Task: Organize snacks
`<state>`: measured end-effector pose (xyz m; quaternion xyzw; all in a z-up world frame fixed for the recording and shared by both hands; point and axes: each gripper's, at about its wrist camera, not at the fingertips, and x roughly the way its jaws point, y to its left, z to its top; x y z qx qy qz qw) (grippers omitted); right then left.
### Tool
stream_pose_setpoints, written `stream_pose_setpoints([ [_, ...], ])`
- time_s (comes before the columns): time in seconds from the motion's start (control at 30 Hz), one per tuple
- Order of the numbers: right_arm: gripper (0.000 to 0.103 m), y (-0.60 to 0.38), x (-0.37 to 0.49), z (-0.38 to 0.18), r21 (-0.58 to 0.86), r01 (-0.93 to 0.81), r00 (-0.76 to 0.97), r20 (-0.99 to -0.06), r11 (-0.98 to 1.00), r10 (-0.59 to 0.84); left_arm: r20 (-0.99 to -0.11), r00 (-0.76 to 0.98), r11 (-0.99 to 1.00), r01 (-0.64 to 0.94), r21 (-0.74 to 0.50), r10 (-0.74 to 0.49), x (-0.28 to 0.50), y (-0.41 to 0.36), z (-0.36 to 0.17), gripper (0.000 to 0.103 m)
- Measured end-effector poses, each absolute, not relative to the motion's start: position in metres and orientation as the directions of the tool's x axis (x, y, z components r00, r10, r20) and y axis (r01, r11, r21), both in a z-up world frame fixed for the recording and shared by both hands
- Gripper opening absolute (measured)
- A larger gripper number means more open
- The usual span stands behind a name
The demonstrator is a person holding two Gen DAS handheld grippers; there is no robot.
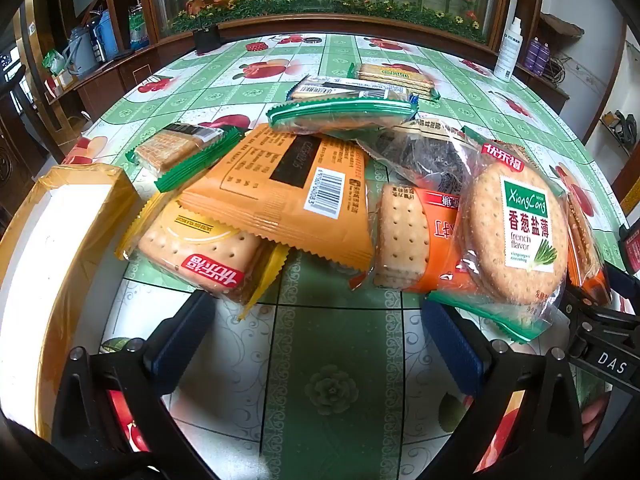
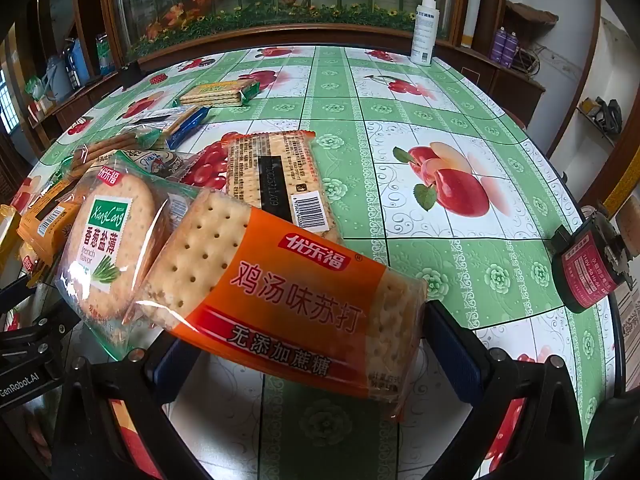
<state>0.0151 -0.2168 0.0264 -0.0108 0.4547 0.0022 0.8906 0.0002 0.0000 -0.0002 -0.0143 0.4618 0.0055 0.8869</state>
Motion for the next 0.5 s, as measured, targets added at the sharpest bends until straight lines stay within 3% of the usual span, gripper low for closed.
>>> stream_pose_setpoints([
  [0.3,0.103,-0.216,0.013,0.027,-0.025,-0.014,0.583,-0.812,1.000,-0.012,-0.816,0.578,1.000,0.013,-0.007,-0.013,0.001,-0.004,0.001,0.103],
  [0.5,0.103,-0.210,-0.012,0.046,-0.144,-0.015,0.633,-0.768,0.989,-0.102,-0.758,0.652,0.999,0.037,0.036,0.003,-0.025,-0.003,0.029,0.103],
])
